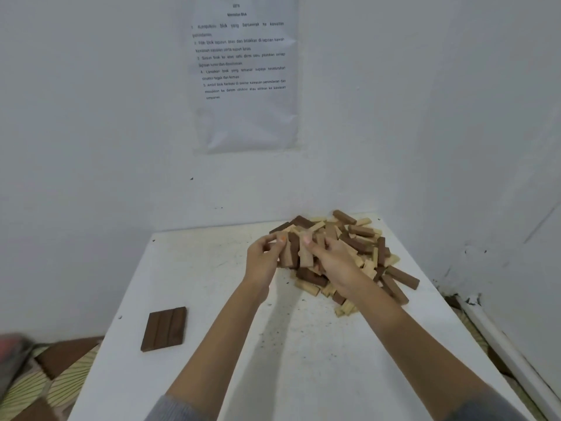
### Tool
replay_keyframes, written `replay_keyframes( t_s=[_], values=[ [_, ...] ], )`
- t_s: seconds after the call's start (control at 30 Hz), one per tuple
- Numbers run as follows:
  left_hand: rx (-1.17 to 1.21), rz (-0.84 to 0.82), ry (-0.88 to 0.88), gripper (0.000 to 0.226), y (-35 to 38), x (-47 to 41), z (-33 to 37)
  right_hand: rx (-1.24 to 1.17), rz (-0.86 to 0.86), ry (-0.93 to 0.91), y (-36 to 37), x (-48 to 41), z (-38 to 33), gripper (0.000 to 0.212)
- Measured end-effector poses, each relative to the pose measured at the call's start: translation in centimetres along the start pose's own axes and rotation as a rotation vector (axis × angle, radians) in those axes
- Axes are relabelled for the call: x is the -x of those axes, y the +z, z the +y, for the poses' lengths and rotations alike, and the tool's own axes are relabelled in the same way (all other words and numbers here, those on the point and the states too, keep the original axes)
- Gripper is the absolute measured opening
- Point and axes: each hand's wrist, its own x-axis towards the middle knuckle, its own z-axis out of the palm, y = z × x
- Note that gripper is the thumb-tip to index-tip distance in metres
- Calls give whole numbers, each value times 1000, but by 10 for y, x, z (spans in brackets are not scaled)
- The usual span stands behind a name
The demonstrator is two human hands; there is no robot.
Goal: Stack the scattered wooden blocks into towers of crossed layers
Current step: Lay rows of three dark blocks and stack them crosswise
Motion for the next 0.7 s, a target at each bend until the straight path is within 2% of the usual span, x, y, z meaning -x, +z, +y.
replay_keyframes(
  t_s=[0.1, 0.23, 0.37, 0.47, 0.7],
  values=[
    [-15, 4, -42, 27, -16, 23, -20, 35, -20, 50, 13, 20, 20, 28],
    [-50, -15, -127, 24, -36, 50, -46, 122, -37, 101, 27, 45, 43, 9],
    [-78, -6, -210, 25, -54, 69, -69, 206, -6, 190, 36, 60, 67, 15],
    [-139, 16, -224, 26, -64, 78, -81, 357, 20, 150, 39, 71, 78, 10],
    [-284, 33, -167, 32, -64, 88, -96, 461, 54, 85, 45, 90, 81, 21]
  ],
)
